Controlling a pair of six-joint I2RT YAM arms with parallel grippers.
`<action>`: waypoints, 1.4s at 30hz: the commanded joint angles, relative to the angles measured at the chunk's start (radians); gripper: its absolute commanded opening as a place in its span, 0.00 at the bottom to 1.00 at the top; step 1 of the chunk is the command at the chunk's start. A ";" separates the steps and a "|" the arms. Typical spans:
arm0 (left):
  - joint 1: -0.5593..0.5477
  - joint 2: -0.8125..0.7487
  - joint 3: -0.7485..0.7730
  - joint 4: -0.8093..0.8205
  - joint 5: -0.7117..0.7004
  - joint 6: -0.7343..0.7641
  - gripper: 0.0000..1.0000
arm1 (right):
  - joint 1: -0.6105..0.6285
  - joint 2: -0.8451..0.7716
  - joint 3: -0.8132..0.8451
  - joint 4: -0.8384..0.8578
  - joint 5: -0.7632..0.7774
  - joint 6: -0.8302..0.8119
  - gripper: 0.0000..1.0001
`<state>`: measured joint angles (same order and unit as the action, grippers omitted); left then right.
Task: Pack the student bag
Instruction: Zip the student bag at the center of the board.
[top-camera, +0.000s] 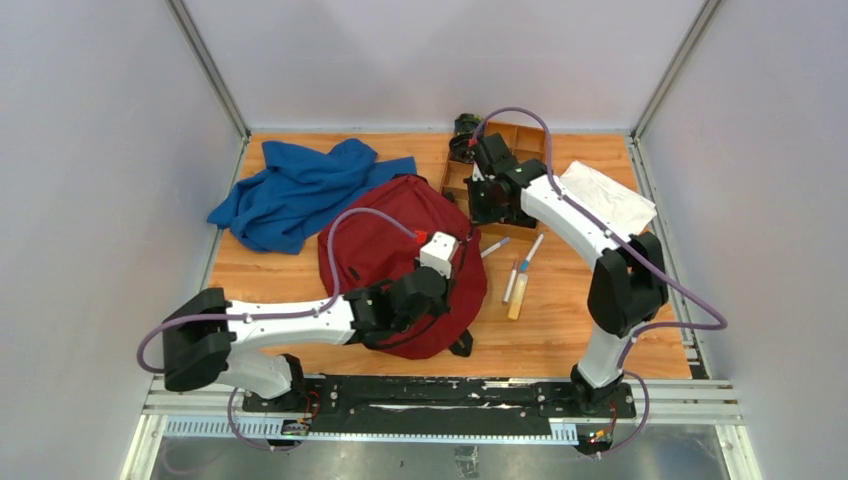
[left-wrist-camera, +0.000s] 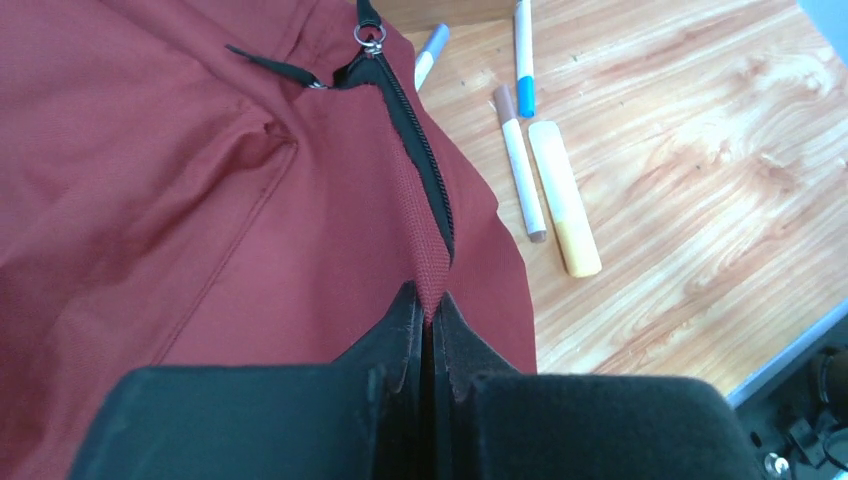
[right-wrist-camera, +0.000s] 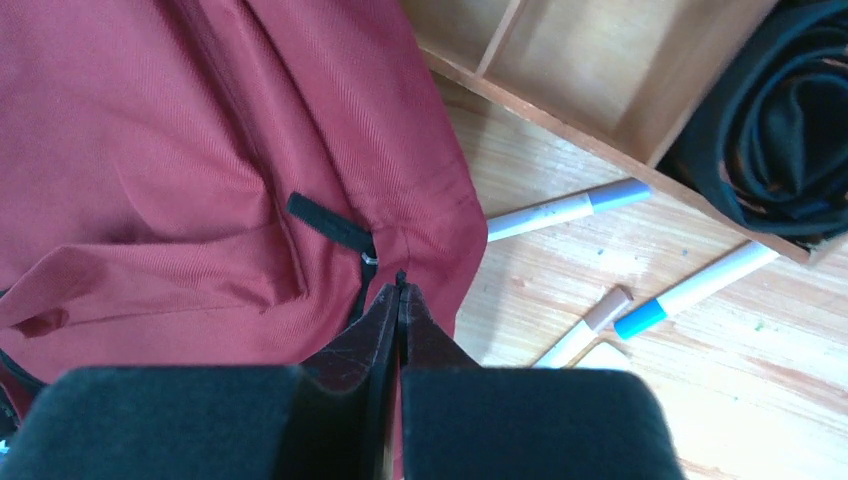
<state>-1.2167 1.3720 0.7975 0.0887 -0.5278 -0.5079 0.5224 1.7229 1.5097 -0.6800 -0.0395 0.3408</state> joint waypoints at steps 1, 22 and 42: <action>-0.009 -0.109 -0.072 0.022 0.125 0.050 0.00 | -0.059 0.094 0.121 0.050 0.024 -0.007 0.00; -0.099 -0.207 -0.187 0.022 0.315 0.127 0.00 | -0.092 0.311 0.488 0.053 0.055 0.025 0.00; -0.099 -0.085 -0.224 0.129 0.417 0.194 0.00 | -0.096 0.055 0.069 0.261 0.038 0.080 0.00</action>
<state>-1.2766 1.2839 0.6147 0.2260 -0.3313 -0.3008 0.4717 1.7157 1.4895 -0.5861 -0.1230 0.4465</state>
